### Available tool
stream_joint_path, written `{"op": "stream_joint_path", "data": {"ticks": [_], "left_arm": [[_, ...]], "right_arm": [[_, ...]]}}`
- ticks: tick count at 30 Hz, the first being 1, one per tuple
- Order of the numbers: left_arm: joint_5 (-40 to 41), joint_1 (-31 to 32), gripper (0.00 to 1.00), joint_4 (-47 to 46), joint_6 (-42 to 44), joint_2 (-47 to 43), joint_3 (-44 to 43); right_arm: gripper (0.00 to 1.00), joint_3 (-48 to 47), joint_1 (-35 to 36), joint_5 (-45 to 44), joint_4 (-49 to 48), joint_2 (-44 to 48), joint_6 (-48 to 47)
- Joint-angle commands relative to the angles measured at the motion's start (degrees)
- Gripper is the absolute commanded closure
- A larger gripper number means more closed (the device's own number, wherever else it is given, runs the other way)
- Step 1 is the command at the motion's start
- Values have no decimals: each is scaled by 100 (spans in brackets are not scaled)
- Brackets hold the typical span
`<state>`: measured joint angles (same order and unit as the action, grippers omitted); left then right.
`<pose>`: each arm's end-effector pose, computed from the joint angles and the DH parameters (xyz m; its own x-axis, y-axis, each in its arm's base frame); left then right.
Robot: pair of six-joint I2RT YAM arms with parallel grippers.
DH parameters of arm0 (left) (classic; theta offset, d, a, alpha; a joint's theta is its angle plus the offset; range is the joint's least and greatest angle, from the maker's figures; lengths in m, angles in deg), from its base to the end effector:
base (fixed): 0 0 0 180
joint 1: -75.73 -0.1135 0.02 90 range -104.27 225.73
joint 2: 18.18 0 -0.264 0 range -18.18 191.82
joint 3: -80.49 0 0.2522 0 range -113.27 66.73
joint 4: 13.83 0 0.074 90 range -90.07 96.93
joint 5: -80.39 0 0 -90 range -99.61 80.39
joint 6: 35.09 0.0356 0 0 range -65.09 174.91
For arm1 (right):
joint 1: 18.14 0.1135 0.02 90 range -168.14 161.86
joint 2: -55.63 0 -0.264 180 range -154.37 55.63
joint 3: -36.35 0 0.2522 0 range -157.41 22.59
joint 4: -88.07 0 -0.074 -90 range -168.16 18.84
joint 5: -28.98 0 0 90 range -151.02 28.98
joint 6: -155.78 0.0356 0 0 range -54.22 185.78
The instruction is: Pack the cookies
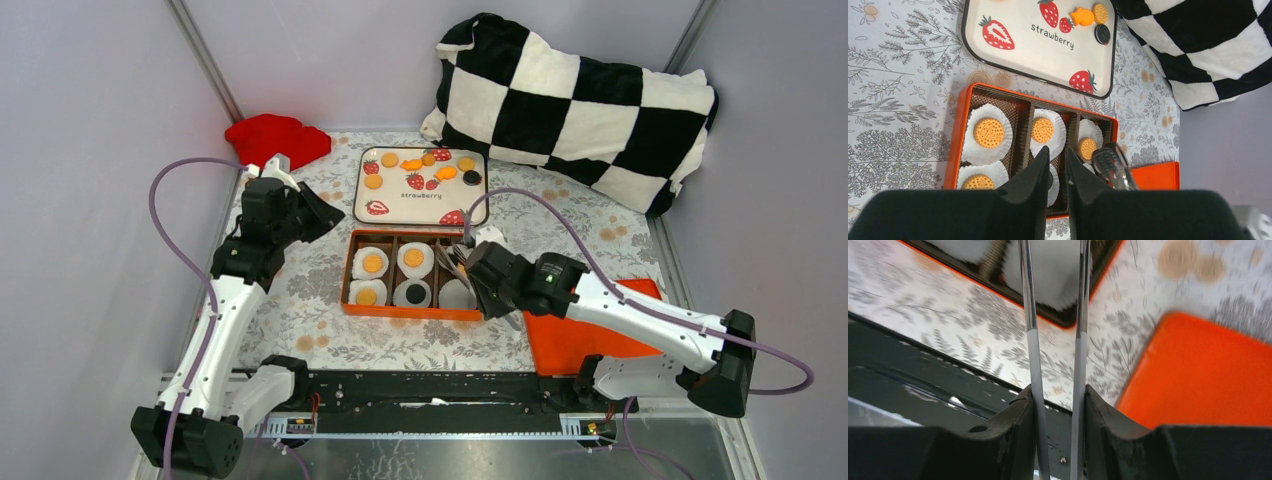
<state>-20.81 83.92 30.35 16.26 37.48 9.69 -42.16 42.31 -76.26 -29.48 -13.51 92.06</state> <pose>0.2066 -0.0367 0.3445 -0.5675 -0.5373 -0.6239 -0.0597 0.7826 -0.6197 0.1265 0.2041 0.3146 -0.6907 -0.3521 -0.6317 -0.5082 0.8578 0.0775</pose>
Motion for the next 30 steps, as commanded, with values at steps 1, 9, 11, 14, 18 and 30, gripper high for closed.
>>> {"op": "stream_joint_path", "data": {"ticks": [1,9,11,14,18,30], "left_arm": [[-216,-45,78,-295,-30,-32,70],[-145,-45,78,-266,-20,-104,157],[-146,-46,78,-268,-6,-77,158],[-148,-46,78,-271,7,-49,153],[-214,-45,77,-283,24,0,148],[-685,-50,75,-501,71,42,177]], "right_arm": [[100,537,104,-53,68,296,916],[98,870,220,49,64,327,1090],[91,824,244,85,62,298,1096],[84,706,289,115,141,282,1111],[70,597,357,133,312,333,1185],[55,207,380,49,367,488,1154]]}}
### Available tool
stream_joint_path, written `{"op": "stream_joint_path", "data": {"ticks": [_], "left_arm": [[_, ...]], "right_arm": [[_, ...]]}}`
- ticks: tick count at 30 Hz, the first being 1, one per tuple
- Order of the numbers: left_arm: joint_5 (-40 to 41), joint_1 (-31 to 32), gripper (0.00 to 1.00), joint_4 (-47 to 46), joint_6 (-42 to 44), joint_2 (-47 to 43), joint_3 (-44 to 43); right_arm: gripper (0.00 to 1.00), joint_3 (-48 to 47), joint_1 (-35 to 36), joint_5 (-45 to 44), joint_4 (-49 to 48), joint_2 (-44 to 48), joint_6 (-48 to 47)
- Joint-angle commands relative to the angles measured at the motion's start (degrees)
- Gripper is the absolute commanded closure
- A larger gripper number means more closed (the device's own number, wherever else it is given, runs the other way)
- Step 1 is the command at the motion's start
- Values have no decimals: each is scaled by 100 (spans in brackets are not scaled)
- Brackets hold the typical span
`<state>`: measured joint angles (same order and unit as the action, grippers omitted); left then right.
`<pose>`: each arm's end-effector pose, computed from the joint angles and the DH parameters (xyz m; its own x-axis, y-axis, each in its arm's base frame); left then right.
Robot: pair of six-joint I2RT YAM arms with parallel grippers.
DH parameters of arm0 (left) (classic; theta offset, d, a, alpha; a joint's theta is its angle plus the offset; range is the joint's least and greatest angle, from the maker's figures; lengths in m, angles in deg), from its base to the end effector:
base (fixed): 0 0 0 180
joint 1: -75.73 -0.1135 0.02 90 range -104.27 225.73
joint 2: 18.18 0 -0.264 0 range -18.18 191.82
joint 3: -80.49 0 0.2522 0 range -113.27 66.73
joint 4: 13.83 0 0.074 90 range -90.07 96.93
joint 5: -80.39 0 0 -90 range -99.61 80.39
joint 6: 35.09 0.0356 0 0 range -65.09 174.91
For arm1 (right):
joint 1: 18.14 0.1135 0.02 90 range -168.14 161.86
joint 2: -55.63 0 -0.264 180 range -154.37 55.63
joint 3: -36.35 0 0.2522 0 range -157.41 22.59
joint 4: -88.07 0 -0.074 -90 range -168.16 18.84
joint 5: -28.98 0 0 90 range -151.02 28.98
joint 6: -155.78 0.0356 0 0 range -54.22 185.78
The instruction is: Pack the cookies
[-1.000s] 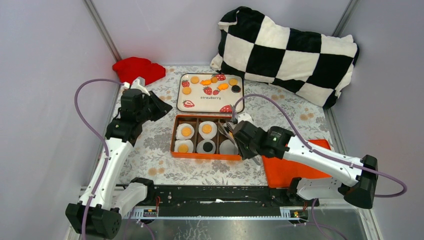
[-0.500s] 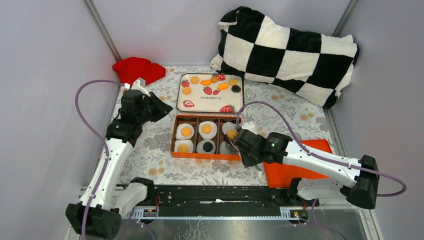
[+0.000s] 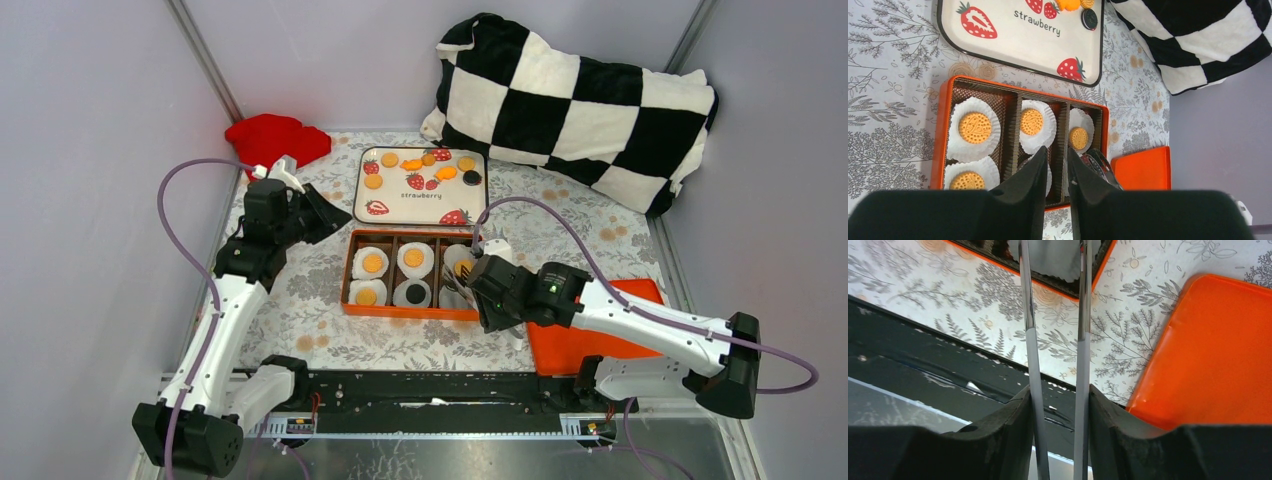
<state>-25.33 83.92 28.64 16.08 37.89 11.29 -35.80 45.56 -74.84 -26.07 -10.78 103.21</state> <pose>0.2091 -0.0398 0.3368 -0.6104 -0.5219 -0.5958 -0.0152 0.7598 -0.6500 0.1048 0.1929 0.2865 -0.8021 -0.2909 -0.5215 -0.4159 0.8988 0.1383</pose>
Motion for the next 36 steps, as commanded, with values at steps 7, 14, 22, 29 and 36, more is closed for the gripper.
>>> {"op": "stream_joint_path", "data": {"ticks": [7,14,22,29,36], "left_arm": [[-368,-45,74,-357,145,-31,50],[-405,-45,73,-372,182,-15,60],[-505,-45,73,-413,179,30,25],[-523,-44,82,-585,97,98,105],[-462,-36,95,-516,152,114,99]], "right_arm": [[51,-404,55,-69,119,161,54],[55,-391,55,-200,149,313,138],[86,-973,55,-1148,431,459,265],[93,-1205,-452,-2842,1224,-272,621],[94,-761,-2134,-1935,-695,-1337,-804]]}}
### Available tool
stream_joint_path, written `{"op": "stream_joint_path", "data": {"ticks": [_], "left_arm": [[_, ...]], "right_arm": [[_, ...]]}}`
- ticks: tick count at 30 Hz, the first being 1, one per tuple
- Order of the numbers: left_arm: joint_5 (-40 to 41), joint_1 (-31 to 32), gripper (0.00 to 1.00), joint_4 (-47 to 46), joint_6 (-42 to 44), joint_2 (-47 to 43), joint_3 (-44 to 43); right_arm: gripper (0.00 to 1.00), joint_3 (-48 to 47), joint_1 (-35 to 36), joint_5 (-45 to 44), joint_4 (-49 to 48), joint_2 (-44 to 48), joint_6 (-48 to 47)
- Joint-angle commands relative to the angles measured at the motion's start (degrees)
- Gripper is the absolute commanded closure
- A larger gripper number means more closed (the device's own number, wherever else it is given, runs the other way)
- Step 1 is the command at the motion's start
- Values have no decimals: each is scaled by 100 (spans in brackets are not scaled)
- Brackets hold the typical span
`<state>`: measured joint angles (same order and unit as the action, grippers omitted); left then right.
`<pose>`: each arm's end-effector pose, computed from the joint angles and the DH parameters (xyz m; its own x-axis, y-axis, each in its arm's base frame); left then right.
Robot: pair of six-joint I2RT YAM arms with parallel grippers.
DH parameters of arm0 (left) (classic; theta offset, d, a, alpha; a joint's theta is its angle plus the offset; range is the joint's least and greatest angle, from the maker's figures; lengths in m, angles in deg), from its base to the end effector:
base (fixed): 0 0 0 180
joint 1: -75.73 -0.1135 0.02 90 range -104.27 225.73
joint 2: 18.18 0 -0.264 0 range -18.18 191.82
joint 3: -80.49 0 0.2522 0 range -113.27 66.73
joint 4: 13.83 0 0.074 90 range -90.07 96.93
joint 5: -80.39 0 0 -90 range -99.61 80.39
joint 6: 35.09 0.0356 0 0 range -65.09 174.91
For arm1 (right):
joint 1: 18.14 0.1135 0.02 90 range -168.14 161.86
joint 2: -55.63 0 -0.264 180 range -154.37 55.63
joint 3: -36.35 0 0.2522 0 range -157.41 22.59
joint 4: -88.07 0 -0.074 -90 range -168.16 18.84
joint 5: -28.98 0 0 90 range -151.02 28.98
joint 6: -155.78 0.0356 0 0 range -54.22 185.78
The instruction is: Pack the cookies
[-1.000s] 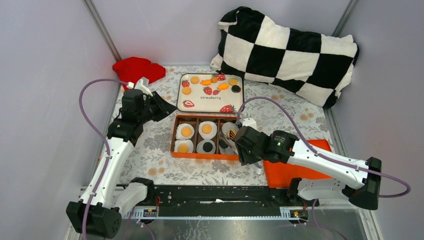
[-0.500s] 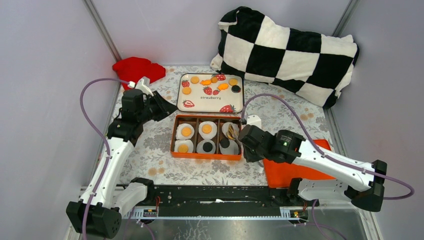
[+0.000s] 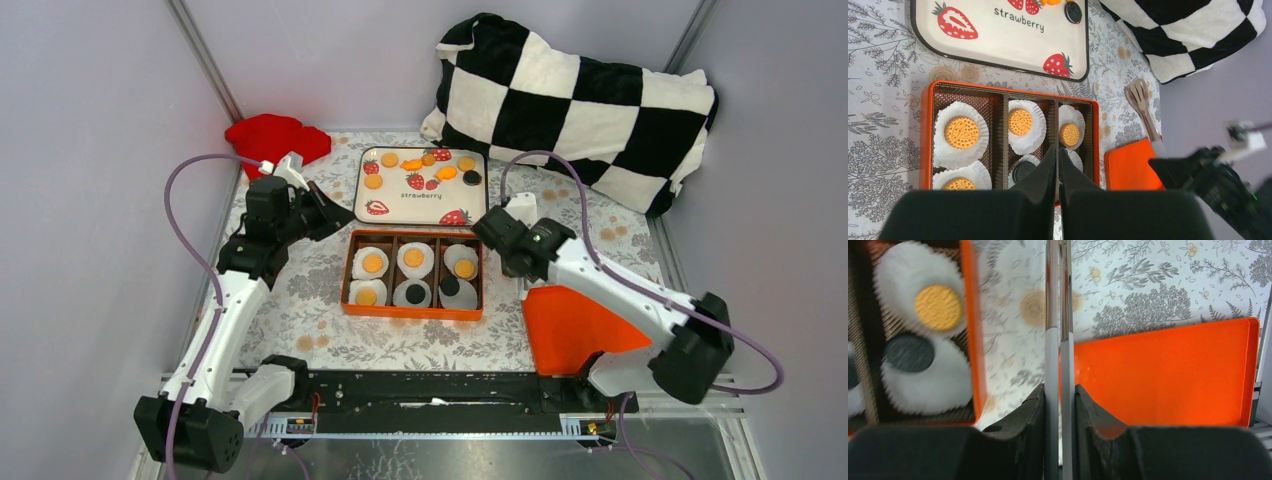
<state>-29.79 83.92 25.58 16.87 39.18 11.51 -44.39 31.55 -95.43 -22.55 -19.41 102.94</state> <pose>0.2157 -0.0434 0.3365 -0.6320 -0.4934 -0.5976 0.0588 0.7384 -0.6718 0.1762 0.1766 0.3009 -0.7442 -0.1069 -0.6593 -0.0219 0.9905 -0.1359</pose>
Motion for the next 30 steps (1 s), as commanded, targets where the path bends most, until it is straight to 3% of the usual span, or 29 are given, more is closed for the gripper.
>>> {"op": "stream_joint_path", "data": {"ticks": [1,7,14,18,19,22,24,26,30], "left_arm": [[14,-36,95,-194,87,-33,88],[133,-41,95,-174,176,-50,127],[92,-41,94,-371,139,183,221],[141,-39,94,-391,171,269,229],[146,-39,93,-408,174,282,240],[146,-36,93,-472,168,346,272],[136,-41,93,-505,146,411,275],[117,-36,93,-528,120,456,283],[-13,-37,92,-575,106,433,293]], "right_arm": [[94,48,-946,171,-1207,-701,-906],[95,-555,-1835,732,-2114,-1966,-1687],[95,-1191,-2090,1138,-2921,-3379,-2296],[92,-1662,-2392,1454,-2541,-4259,-2211],[89,-1766,-2435,1455,-2415,-4448,-2190],[59,-1835,-2492,1323,-2428,-4674,-2215],[51,-1900,-2495,1223,-2466,-4677,-2227],[35,-2049,-2499,1120,-2435,-4662,-2261],[32,-1924,-2495,1128,-2471,-4220,-2275]]}}
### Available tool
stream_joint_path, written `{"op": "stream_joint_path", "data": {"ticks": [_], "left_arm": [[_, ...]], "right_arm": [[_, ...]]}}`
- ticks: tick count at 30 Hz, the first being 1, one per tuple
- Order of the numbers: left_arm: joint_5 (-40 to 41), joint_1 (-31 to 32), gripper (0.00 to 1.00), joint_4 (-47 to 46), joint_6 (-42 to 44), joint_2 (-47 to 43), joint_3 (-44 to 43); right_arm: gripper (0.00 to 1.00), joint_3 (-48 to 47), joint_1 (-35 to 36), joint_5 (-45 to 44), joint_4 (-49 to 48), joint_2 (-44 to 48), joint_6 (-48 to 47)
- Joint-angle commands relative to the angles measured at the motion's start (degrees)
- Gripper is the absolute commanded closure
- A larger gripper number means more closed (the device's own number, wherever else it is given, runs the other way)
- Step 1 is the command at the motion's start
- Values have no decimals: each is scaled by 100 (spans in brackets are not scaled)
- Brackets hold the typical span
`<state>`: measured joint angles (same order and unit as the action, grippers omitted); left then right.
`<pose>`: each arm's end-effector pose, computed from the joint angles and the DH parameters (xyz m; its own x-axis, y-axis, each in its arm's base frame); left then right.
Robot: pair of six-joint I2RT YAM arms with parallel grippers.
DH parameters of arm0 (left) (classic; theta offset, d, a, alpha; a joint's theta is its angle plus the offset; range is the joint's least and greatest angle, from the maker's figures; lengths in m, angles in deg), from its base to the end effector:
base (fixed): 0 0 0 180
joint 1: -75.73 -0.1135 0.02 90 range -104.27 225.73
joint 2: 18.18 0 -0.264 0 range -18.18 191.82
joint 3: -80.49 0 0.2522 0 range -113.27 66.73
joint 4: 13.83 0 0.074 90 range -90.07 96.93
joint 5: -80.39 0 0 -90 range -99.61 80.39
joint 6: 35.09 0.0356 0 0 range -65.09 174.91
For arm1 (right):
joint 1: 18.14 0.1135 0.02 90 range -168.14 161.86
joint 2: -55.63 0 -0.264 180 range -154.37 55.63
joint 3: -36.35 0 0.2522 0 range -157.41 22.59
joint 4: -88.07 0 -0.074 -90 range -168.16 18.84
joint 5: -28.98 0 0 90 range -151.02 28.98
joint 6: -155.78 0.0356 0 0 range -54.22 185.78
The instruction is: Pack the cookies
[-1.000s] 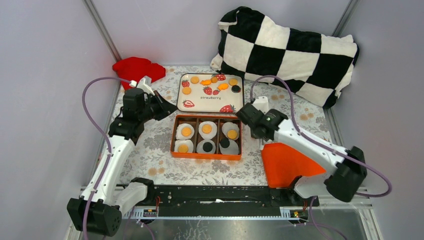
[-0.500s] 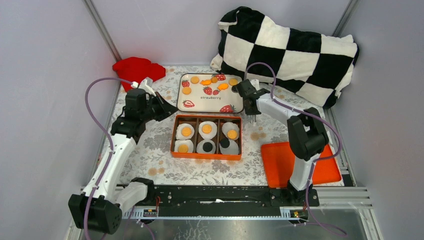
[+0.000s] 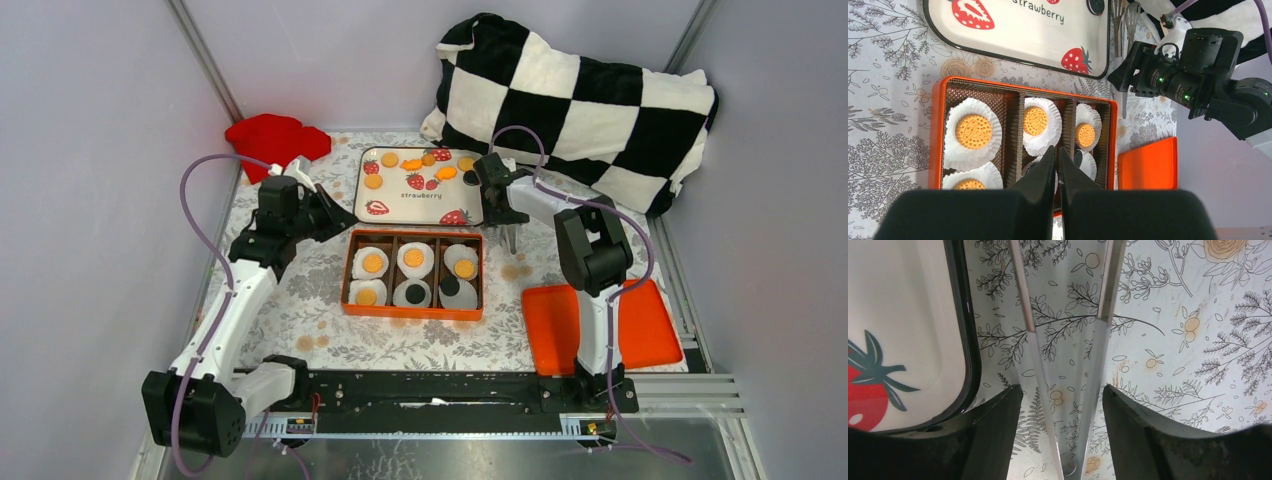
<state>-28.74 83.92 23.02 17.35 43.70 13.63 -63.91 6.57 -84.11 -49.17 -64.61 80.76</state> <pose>0.2341 -0.0455 0.3114 -0.6642 -0.4863 -0.5677 0.0065 0.7557 -0.6549 0.4045 0.1708 0.1605 -0.8373 -0.1236 -0.5326 -0.0051 0.9759 -0.2184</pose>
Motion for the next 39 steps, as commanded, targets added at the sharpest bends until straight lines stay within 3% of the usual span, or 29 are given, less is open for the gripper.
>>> {"op": "stream_joint_path", "data": {"ticks": [1,10,15,21,28,30,32,36,39], "left_arm": [[-125,-41,91,-317,69,-53,81],[-220,-13,86,-348,30,-180,72],[-163,213,86,-419,-59,-172,33],[80,757,85,-411,-52,14,-329],[223,1194,84,-505,-63,306,-561],[249,1288,84,-554,-42,399,-537],[237,1356,83,-600,-56,515,-507],[191,1516,81,-851,-106,655,-365],[104,1596,71,-1085,-125,774,-275]], "right_arm": [[32,168,4,17,153,534,-7],[33,2041,234,636,555,3340,453],[39,3243,735,1084,923,4392,1172],[40,4343,1465,1333,1003,4780,2232],[42,4929,1511,1169,778,4557,2496],[51,4996,1513,1162,679,4478,2508],[66,5018,1511,1159,604,4388,2516],[79,5021,1511,1252,519,4252,2514],[91,4927,1574,1125,626,4420,2496]]}}
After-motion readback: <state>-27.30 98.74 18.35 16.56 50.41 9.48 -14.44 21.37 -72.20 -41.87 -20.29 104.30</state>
